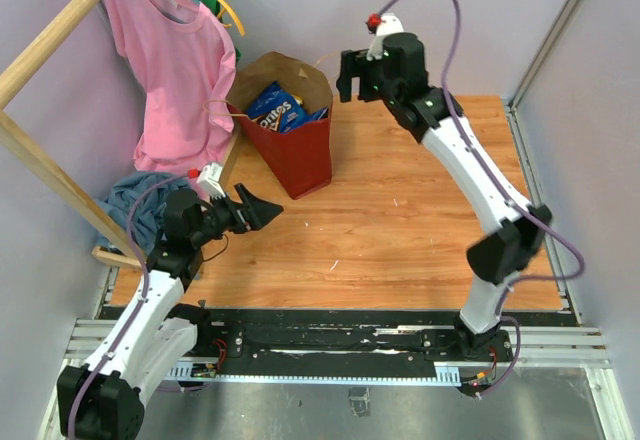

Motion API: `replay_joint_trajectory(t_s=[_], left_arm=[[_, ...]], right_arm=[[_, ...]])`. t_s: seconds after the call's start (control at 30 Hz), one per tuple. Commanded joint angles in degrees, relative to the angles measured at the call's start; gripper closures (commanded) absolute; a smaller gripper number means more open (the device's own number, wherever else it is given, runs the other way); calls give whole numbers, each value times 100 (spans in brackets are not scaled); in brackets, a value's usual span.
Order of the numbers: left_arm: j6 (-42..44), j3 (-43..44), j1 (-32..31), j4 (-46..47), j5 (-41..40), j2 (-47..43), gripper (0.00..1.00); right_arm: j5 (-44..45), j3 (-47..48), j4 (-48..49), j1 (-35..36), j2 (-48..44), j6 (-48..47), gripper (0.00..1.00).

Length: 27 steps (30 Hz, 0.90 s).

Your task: Take the snacks out of the paper bag

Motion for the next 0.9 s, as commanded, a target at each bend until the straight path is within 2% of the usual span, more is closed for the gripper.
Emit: replay_joint_trajectory(t_s=[0.0,0.2,0.33,0.4,0.57,0.6,0.87], left_arm=[[-175,-240,-20,110,234,-203,0],[-296,-712,-16,69,164,-603,0],[-377,-966,-20,3,116,-854,0],[-426,-1101,-20,23,103,-975,0],[-606,-1323,-19,171,160,-1061,0],[-627,-1341,-16,193,175,-1061,0],[-596,-1299,-20,135,212,-1085,0]], right_arm=[[-318,1396,-1011,85,1458,-246,20],[-533,2806,-1447,103,2795,-179,34],[-563,2659,-1277,122,2849,-93,46],[-633,2482,-1125,130,2783,-72,57],[-849,2403,-1104,132,2698,18,96],[-861,2373,-1096,133,2648,33,99],[-488,1810,-879,89,1817,-472,99]])
